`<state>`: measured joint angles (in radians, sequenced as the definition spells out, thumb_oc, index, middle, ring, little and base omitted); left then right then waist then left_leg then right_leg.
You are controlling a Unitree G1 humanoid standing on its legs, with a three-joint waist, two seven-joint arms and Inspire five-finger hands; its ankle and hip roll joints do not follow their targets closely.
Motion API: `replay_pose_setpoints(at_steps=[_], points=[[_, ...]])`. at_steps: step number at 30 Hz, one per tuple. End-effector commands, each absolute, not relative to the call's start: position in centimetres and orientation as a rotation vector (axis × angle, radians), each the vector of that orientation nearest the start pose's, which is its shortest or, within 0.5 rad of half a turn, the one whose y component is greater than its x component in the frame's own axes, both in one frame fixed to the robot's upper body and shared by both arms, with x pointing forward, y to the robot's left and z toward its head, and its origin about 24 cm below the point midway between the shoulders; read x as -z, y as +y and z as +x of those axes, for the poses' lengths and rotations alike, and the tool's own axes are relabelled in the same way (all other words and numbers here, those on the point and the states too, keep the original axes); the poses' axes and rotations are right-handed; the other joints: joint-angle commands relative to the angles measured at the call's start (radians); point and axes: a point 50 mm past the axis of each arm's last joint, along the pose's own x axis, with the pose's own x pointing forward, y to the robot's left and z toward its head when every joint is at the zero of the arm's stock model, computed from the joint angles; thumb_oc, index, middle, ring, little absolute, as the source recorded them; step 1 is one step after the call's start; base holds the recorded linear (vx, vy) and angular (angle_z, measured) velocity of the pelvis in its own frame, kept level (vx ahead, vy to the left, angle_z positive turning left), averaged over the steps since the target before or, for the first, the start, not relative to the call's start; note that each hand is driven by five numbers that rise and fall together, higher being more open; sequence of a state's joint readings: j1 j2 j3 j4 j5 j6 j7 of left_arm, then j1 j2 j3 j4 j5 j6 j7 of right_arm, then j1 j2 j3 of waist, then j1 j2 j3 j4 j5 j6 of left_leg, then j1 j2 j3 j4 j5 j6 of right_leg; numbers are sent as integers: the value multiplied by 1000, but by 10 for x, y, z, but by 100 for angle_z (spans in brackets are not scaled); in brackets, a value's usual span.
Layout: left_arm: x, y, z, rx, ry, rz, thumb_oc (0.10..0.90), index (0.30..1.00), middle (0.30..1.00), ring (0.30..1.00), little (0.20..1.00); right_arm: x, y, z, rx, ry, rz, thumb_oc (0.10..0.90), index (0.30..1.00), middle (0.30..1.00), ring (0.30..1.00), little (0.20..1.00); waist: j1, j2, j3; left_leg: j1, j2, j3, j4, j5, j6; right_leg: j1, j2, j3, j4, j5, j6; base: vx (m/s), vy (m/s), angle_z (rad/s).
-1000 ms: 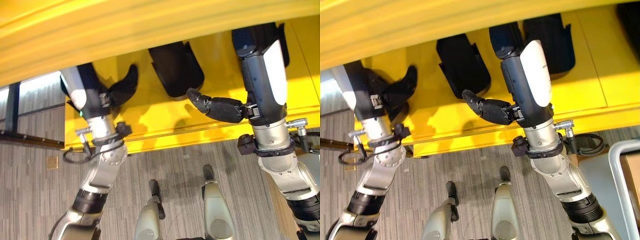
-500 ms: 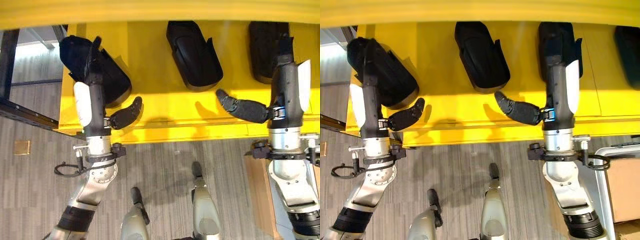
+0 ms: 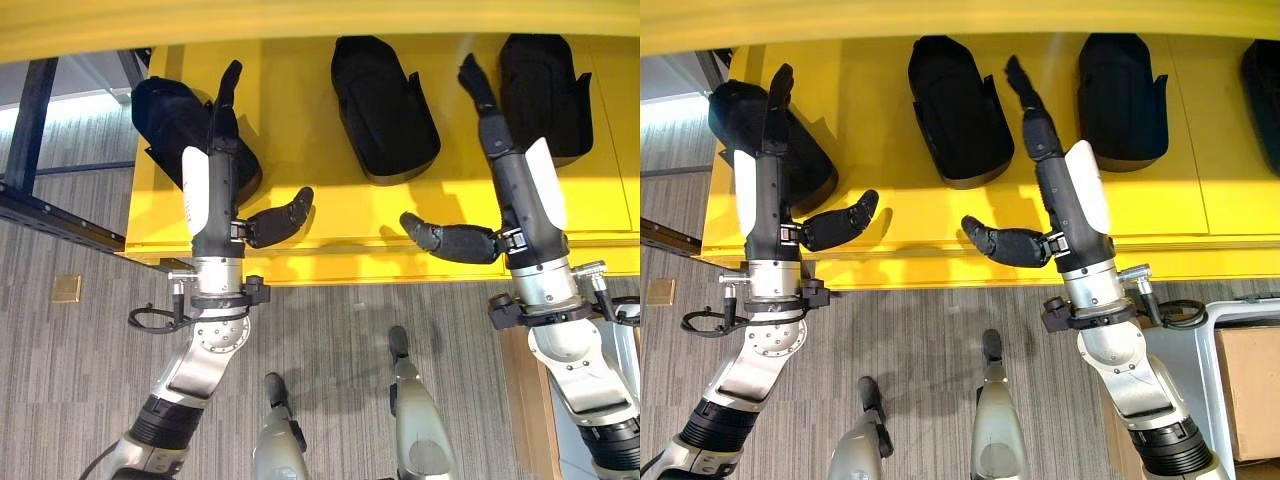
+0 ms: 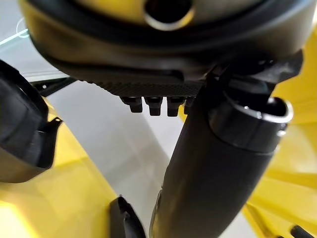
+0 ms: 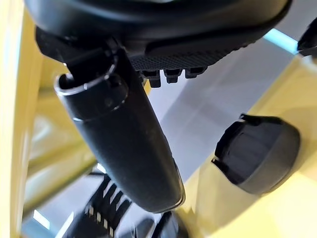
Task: Move parts from the plastic box to the shelf.
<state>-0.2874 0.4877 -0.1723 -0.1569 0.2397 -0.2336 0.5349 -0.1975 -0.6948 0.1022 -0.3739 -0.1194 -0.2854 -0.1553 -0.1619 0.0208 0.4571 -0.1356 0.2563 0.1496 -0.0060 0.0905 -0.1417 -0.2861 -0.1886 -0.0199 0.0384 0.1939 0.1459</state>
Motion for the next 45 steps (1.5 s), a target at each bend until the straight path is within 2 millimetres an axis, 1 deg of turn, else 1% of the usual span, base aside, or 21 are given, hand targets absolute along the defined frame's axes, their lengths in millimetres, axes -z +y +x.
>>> replay_pose_setpoints(at_steps=[1, 4, 7, 9, 10, 11, 16, 18, 19, 22, 25, 27, 28, 30, 31, 32, 33, 35, 38, 39, 45], points=[[-222, 186, 245, -368, -1102, 403, 900, 1000, 1000, 1000, 1000, -250, -148, 211, -275, -1202, -740, 900, 1000, 1000, 1000, 1000, 8, -29, -87, 7, 24, 23, -26, -2, -4, 72, -11, 26, 103, -210, -14, 5, -7, 6], [-226, 193, 239, -465, -1155, 366, 900, 1000, 1000, 1000, 1000, -253, -137, 210, -356, -1228, -784, 900, 1000, 1000, 1000, 1000, 40, -41, -86, 3, 22, 6, -26, 1, -5, 82, -12, 6, 103, -214, -15, -3, -40, 13], [-229, 197, 237, -478, -1175, 364, 900, 1000, 1000, 1000, 1000, -255, -126, 213, -399, -1231, -809, 900, 1000, 1000, 1000, 1000, 75, -53, -81, -5, 23, -11, -25, 5, -5, 88, -12, -14, 105, -217, -15, -17, -90, 8], [-229, 199, 237, -452, -1166, 378, 900, 1000, 1000, 1000, 1000, -255, -119, 215, -434, -1221, -834, 900, 1000, 1000, 1000, 1000, 101, -66, -75, -14, 24, -25, -20, 8, -6, 94, -11, -28, 110, -221, -17, -9, -162, 23], [-230, 199, 237, -416, -1159, 397, 900, 1000, 1000, 1000, 1000, -255, -114, 217, -458, -1213, -860, 900, 1000, 1000, 1000, 1000, 124, -79, -69, -25, 26, -40, -13, 9, -7, 99, -7, -41, 116, -227, -19, -15, -329, 44], [-230, 198, 235, -367, -1159, 436, 900, 1000, 1000, 1000, 1000, -255, -106, 225, -488, -1190, -889, 900, 1000, 1000, 1000, 1000, 164, -100, -52, -49, 27, -66, 6, 9, -4, 108, 0, -64, 126, -236, -27, -16, -295, 42], [-229, 202, 233, -339, -1150, 460, 900, 1000, 1000, 1000, 1000, -257, -96, 236, -471, -1180, -951, 900, 1000, 1000, 1000, 1000, 211, -118, -33, -82, 23, -100, 22, 14, -2, 119, 10, -89, 130, -249, -35, -11, -154, 27], [-227, 204, 234, -229, -1120, 501, 900, 1000, 1000, 1000, 1000, -257, -91, 252, -428, -1147, -1006, 900, 1000, 1000, 1000, 1000, 256, -129, -14, -118, 18, -130, 33, 25, -1, 126, 17, -113, 131, -259, -39, -34, -187, 20], [-227, 204, 233, -219, -1120, 502, 900, 1000, 1000, 1000, 1000, -257, -91, 254, -425, -1143, -1008, 900, 1000, 1000, 1000, 1000, 258, -130, -13, -120, 17, -133, 33, 25, -1, 127, 18, -114, 131, -260, -40, -19, -117, 27], [-220, 201, 233, -61, -1056, 532, 900, 1000, 1000, 1000, 1000, -255, -94, 273, -351, -1071, -1048, 900, 1000, 1000, 1000, 1000, 295, -129, 1, -143, 10, -153, 28, 39, 2, 140, 23, -131, 126, -266, -43, -26, -82, 28], [-214, 201, 229, 23, -1024, 530, 900, 1000, 1000, 1000, 1000, -252, -101, 290, -261, -1017, -1100, 900, 1000, 1000, 1000, 1000, 323, -124, 9, -159, 3, -167, 22, 48, 5, 151, 24, -143, 115, -270, -45, -22, -47, 12], [-214, 201, 229, 26, -1023, 529, 900, 1000, 1000, 1000, 1000, -252, -100, 291, -259, -1016, -1100, 900, 1000, 1000, 1000, 1000, 322, -124, 9, -160, 3, -168, 22, 49, 5, 152, 24, -144, 114, -270, -45, -15, -18, 18], [-211, 200, 227, 77, -1027, 532, 900, 1000, 1000, 1000, 1000, -248, -105, 304, -187, -983, -1136, 900, 1000, 1000, 1000, 1000, 338, -119, 11, -170, -3, -175, 20, 55, 7, 163, 24, -151, 103, -271, -45, -34, -35, 20], [-210, 199, 224, 99, -1032, 536, 900, 1000, 1000, 1000, 1000, -248, -109, 310, -125, -986, -1162, 900, 1000, 1000, 1000, 1000, 347, -117, 13, -177, -6, -179, 19, 57, 8, 170, 24, -158, 93, -268, -44, -38, -41, 12], [-210, 198, 224, 107, -1029, 535, 900, 1000, 1000, 1000, 1000, -250, -116, 316, -20, -1004, -1192, 900, 1000, 1000, 1000, 1000, 355, -113, 13, -184, -10, -180, 18, 57, 10, 181, 23, -162, 80, -265, -41, -26, -29, 7], [-210, 198, 224, 109, -1027, 535, 900, 1000, 1000, 1000, 1000, -250, -116, 317, -8, -1008, -1194, 900, 1000, 1000, 1000, 1000, 356, -114, 13, -185, -10, -180, 18, 57, 10, 183, 22, -163, 78, -264, -40, -28, -36, 6], [-210, 198, 226, 115, -1017, 535, 900, 1000, 1000, 1000, 1000, -254, -121, 320, 96, -1043, -1199, 900, 1000, 1000, 1000, 1000, 359, -111, 12, -190, -12, -180, 20, 58, 11, 192, 22, -165, 68, -262, -39, -14, -17, 4], [-210, 197, 226, 124, -1014, 540, 900, 1000, 1000, 1000, 1000, -261, -126, 320, 209, -1085, -1192, 900, 1000, 1000, 1000, 1000, 358, -106, 9, -197, -16, -178, 21, 58, 11, 199, 22, -165, 57, -259, -37, -20, 19, 0], [-209, 194, 226, 120, -1013, 532, 900, 1000, 1000, 1000, 1000, -269, -128, 315, 311, -1193, -1189, 900, 1000, 1000, 1000, 1000, 350, -83, 4, -200, -22, -174, 21, 57, 13, 203, 18, -155, 52, -262, -37, -41, 97, -4], [-209, 194, 227, 109, -1006, 520, 900, 1000, 1000, 1000, 1000, -272, -125, 310, 310, -1243, -1196, 900, 1000, 1000, 1000, 1000, 344, -70, 2, -202, -26, -169, 23, 56, 13, 201, 15, -149, 53, -266, -38, -28, 116, 0], [-209, 194, 229, 109, -996, 510, 900, 1000, 1000, 1000, 1000, -281, -114, 298, 284, -1388, -1197, 900, 1000, 1000, 1000, 1000, 338, -47, -3, -198, -30, -158, 23, 54, 13, 200, 7, -139, 54, -272, -40, -18, 56, -3]])
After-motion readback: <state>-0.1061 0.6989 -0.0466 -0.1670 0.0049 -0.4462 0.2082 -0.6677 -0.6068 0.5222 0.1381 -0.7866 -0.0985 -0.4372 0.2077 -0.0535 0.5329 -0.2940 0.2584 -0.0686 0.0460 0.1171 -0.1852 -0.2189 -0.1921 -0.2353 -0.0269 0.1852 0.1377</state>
